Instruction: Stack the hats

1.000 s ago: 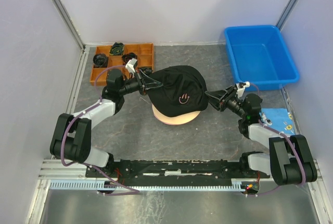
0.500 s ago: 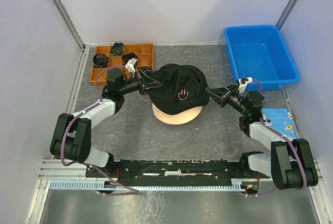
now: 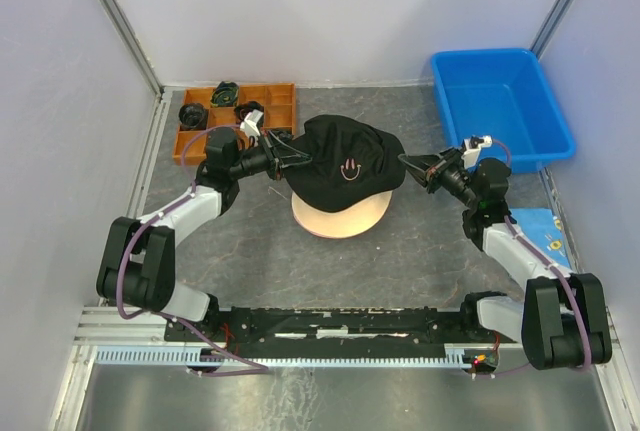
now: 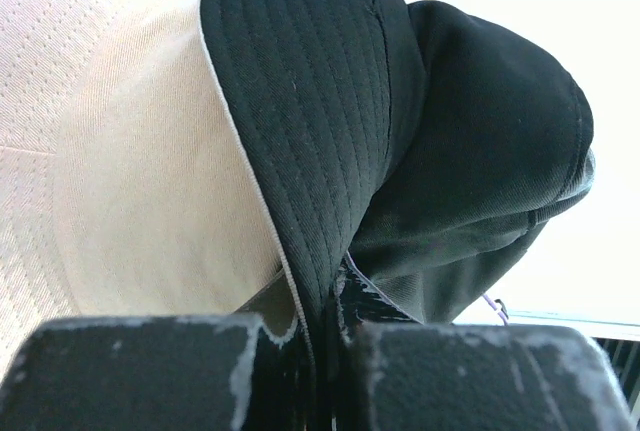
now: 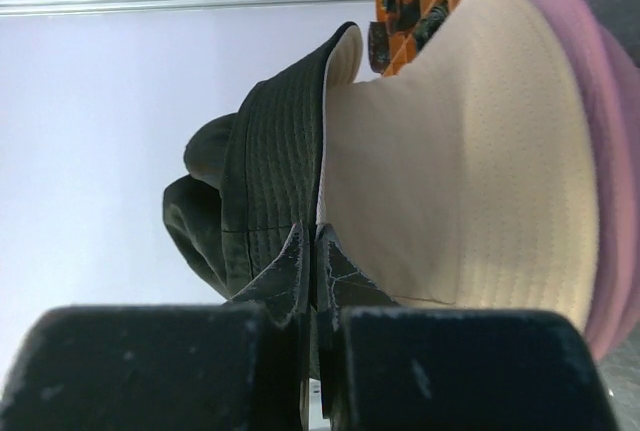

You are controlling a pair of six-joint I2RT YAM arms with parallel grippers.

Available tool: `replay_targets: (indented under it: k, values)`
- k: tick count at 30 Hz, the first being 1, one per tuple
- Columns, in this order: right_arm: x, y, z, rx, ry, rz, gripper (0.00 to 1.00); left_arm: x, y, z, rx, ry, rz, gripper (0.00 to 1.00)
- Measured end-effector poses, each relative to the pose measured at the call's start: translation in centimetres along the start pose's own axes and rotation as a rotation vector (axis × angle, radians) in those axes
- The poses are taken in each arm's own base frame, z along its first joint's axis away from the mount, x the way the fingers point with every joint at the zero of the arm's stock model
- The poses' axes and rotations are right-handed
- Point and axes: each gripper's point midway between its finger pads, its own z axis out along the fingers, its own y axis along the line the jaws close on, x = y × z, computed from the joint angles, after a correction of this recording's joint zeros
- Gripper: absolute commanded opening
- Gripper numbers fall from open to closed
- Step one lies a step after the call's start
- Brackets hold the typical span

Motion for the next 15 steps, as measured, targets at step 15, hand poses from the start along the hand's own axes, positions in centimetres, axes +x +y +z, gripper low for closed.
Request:
replay_targets:
  k: [15]
  values:
    - [0.4,-3.1,-0.8,0.248,0.043,-0.093,0.00,1.6,2.7,-1.2,-0.056,0.004,0.042,0.03]
